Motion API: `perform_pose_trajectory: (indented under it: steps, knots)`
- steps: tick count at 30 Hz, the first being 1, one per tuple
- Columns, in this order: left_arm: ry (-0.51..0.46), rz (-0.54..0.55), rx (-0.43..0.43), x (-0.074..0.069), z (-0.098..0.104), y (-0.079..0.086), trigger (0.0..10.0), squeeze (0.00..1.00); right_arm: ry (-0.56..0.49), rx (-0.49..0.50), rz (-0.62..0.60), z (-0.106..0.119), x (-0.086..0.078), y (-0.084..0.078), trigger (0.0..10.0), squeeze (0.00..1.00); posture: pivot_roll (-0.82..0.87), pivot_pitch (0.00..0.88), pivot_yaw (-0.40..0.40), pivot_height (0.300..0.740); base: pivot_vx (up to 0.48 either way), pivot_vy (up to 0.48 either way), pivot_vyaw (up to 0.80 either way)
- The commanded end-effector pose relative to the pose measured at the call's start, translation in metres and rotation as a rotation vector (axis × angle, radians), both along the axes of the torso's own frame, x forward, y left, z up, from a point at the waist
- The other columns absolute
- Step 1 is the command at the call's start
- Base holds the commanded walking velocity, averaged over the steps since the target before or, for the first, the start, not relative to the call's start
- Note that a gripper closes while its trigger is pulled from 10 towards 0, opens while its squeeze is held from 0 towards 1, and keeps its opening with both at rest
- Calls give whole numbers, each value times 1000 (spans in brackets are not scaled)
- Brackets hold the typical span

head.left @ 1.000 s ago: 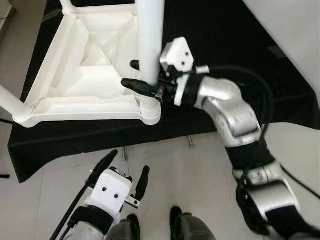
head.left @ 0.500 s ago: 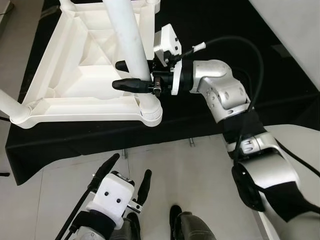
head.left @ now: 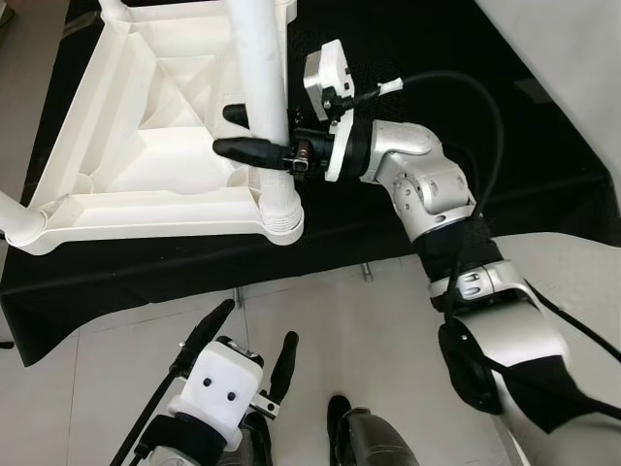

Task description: Building children table

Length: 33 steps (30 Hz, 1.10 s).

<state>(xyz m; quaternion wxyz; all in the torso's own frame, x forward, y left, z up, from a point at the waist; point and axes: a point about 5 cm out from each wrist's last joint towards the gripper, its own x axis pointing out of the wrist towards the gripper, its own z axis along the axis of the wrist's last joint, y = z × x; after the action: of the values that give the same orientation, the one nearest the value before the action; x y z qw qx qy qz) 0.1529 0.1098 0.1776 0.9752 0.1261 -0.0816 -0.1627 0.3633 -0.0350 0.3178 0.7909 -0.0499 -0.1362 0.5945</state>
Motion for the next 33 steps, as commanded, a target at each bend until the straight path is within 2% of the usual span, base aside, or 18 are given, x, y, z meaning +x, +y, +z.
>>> perform_pose_trajectory:
  steps: [1,2,4,6,7,9,13,20,27,29,32,33]
  knots:
    - [21,11,5,-4,-2,0,10000,0,197,-96,-124,-54,10,-3,10000,0,20,406,-11,740,0,0,0]
    - [20,12,6,-4,-2,0,10000,0,194,-97,-175,-58,9,-4,10000,0,20,407,-11,740,0,0,0]
    - [20,12,6,-4,-2,0,10000,0,194,-97,-175,-58,9,-4,10000,0,20,407,-11,740,0,0,0]
    - [19,14,8,-3,-2,1,10000,0,201,-73,-293,-66,4,-7,10000,0,15,407,-11,740,0,0,0]
    - [19,14,8,-3,-2,1,10000,0,201,-73,-293,-66,4,-7,10000,0,15,407,-11,740,0,0,0]
    - [19,14,10,-3,-2,2,10000,0,193,-31,-405,-70,-2,-9,10000,0,11,406,-10,740,0,0,0]
    - [17,16,14,-2,-2,3,10000,0,176,17,-477,-72,-12,-5,10000,0,11,401,-6,740,0,0,0]
    - [12,20,21,1,-3,4,10000,0,111,23,-522,-69,-21,6,10000,0,13,392,-5,740,0,0,0]
    - [10,23,23,1,-3,5,10000,0,107,16,-483,-69,-26,10,10000,0,11,391,-4,740,0,0,0]
    - [8,23,24,2,-3,5,10000,0,80,15,-372,-64,-32,14,10000,0,11,391,-3,740,0,0,0]
    - [8,23,24,2,-3,5,10000,0,67,13,-344,-62,-34,14,10000,0,11,391,-3,740,0,0,0]
    - [8,22,24,3,-3,5,10000,0,49,1,-286,-59,-38,15,10000,0,9,389,0,740,0,0,0]
